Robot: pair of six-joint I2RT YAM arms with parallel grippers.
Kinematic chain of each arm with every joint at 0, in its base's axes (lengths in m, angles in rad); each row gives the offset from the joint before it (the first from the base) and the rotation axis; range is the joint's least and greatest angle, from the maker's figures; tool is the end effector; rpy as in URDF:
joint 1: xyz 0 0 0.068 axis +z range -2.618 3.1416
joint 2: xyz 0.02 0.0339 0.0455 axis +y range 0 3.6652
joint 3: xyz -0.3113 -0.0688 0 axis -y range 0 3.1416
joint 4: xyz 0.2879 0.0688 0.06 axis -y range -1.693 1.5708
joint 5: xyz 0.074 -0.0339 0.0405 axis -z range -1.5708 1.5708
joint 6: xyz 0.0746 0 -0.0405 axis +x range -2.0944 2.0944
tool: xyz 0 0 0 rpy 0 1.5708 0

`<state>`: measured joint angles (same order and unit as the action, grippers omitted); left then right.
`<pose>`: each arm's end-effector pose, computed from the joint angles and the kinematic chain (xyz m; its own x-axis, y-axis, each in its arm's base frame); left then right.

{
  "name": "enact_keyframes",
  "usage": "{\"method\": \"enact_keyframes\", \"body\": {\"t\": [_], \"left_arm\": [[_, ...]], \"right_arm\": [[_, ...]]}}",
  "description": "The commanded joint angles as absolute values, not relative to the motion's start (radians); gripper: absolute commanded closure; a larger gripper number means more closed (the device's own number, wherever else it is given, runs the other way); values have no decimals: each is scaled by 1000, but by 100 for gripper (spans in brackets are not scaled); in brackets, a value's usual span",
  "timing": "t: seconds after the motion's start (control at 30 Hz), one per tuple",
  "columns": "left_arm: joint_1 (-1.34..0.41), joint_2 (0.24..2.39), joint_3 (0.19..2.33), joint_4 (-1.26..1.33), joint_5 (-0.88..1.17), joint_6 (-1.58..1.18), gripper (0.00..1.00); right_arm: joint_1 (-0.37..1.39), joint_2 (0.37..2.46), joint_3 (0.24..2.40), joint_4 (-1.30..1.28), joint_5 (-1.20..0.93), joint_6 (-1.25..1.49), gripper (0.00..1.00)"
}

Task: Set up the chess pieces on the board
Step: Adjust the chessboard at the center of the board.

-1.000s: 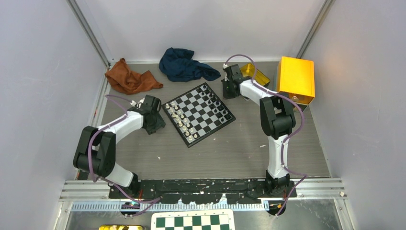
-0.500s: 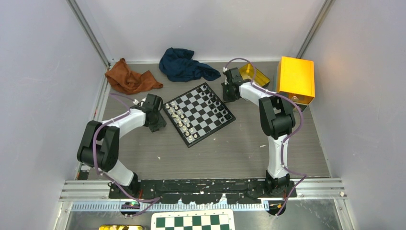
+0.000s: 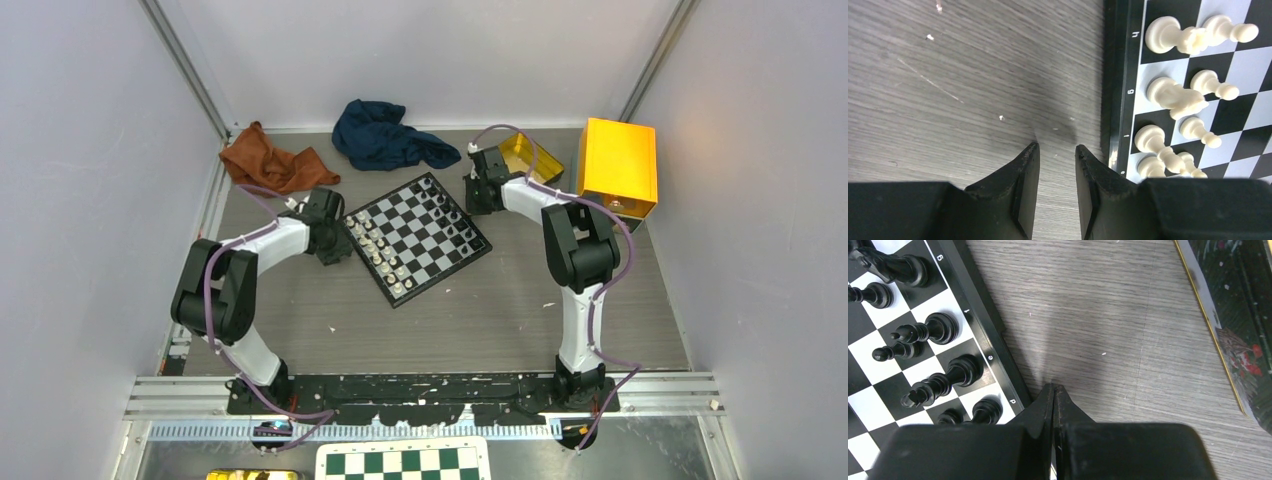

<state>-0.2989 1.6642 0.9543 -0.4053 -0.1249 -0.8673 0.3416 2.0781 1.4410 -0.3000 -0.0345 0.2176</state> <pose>0.3579 -0.1005 0.1484 -0.7380 -0.5643 -0.3699 -0.4993 0.8255 -0.2632 0.4950 0.1787 0.1428 -0.8178 -0.0618 -0.5722 -0.1818 0.9711 0.1550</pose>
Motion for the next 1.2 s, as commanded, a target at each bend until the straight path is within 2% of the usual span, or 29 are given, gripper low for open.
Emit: {"method": "enact_keyframes", "body": {"t": [0.0, 1.17], "left_arm": [[-295, 1696, 986, -377, -107, -841, 67], [-294, 1756, 1031, -348, -86, -789, 69]], "right_arm": [[363, 2046, 1391, -308, -41, 239, 98], [383, 1877, 1226, -325, -4, 272, 100]]}}
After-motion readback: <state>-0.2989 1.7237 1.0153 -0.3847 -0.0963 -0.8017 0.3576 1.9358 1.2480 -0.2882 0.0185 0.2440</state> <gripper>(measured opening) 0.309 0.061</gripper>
